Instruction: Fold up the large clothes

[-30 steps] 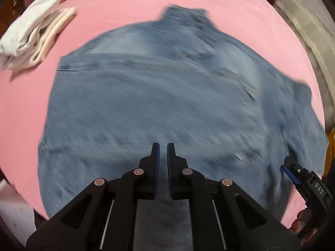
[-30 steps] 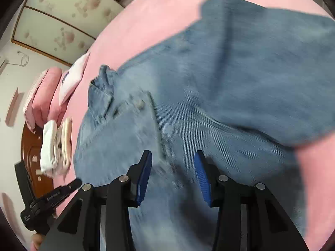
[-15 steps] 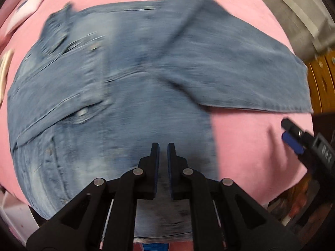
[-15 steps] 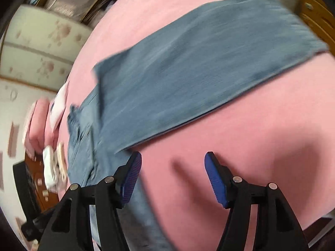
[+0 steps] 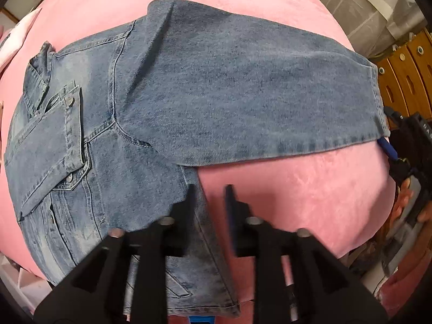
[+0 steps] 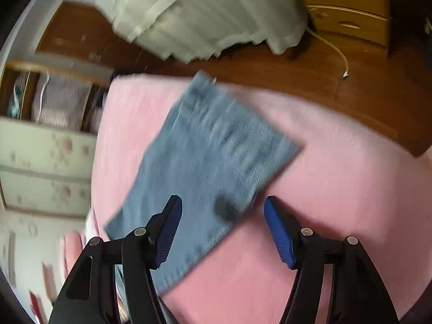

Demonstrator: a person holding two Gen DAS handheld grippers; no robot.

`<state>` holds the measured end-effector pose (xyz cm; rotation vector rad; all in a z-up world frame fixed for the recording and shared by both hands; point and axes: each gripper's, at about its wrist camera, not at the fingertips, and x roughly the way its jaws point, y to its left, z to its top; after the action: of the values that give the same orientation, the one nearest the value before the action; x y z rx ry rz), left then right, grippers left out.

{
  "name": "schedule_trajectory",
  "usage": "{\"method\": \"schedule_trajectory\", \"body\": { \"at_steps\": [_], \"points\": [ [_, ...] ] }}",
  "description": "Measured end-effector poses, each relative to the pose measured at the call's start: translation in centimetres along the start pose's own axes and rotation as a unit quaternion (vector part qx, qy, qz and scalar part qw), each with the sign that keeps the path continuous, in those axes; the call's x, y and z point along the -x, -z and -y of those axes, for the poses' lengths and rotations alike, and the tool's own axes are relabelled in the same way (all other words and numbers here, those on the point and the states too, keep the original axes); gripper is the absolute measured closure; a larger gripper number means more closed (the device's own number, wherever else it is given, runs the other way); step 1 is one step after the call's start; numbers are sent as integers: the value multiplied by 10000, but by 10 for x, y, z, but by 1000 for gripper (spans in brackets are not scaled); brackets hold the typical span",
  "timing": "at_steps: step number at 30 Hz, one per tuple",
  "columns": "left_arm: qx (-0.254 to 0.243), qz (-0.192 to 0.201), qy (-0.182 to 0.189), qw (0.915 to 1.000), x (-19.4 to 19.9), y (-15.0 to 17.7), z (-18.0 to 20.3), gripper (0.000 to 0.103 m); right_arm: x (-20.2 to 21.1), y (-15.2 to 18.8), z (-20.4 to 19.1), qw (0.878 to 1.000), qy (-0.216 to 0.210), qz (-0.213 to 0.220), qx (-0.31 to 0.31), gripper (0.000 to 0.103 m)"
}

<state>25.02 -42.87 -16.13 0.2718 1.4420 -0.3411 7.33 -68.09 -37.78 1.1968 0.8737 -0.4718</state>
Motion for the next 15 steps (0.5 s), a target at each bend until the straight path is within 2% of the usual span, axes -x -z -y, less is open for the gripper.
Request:
{"method": "schedule_trajectory", "body": {
  "at_steps": [1,5,8,9,11,13,15],
  "points": [
    [30,12,7,10000,-2,-1,-3,67,2,-6,6,9999,-18,48,-133,38],
    [140,-6,63,9999,-2,-2,-6,66,-6,-17,21,9975,-95,211,-660,36],
    [220,-46,121,9997,-7,1,-18,66,-6,-30,21,9968,-97,297,-736,38],
    [268,-67,137,9995,-8,3,-22,66,-5,-35,20,9968,-94,317,-729,42],
    [384,-117,177,9990,-11,6,-32,64,-4,-33,17,9961,147,467,-735,75],
    [537,-167,241,9981,-12,11,-43,63,-3,-44,19,9942,282,570,-863,92],
    [668,-185,297,9972,-13,16,-56,63,3,-37,21,9927,193,687,-970,94]
  ]
}}
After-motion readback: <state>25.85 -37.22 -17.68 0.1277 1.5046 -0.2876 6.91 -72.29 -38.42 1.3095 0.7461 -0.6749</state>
